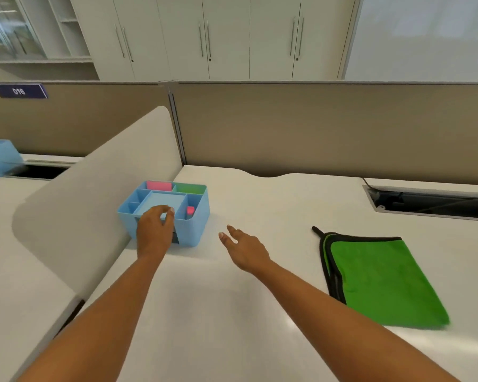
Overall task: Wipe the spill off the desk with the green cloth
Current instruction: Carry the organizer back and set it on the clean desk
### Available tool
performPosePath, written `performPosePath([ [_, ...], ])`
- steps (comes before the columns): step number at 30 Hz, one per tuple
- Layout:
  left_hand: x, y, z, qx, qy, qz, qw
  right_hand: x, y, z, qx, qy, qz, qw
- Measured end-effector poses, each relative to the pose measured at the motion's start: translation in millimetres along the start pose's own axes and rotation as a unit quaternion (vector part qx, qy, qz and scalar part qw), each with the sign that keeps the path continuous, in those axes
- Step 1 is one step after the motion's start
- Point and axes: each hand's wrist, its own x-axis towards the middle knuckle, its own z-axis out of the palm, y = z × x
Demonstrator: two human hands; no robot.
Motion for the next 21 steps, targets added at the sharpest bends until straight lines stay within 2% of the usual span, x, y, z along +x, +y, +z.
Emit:
performPosePath([
  [6,57.0,-39.2,-20.1,-0.014,0.076,-0.084,0.993,38.0,-60.5,16.5,0.101,-0.005,0.032,0.994],
  [9,71.5,-53.6,-19.2,-0.028,0.076,-0.128,0.988,64.6,-77.5,33.1,0.144,0.004,0.06,0.988],
  [17,85.3,-66.3,-8.3,-0.012,0.061,-0.129,0.99,95.3,-86.8,51.8,0.237,0.023,0.128,0.963],
  [21,87.6,-70.7,-5.4,-0.013,0.059,-0.133,0.989,99.2,-87.9,57.8,0.233,0.028,0.134,0.963],
])
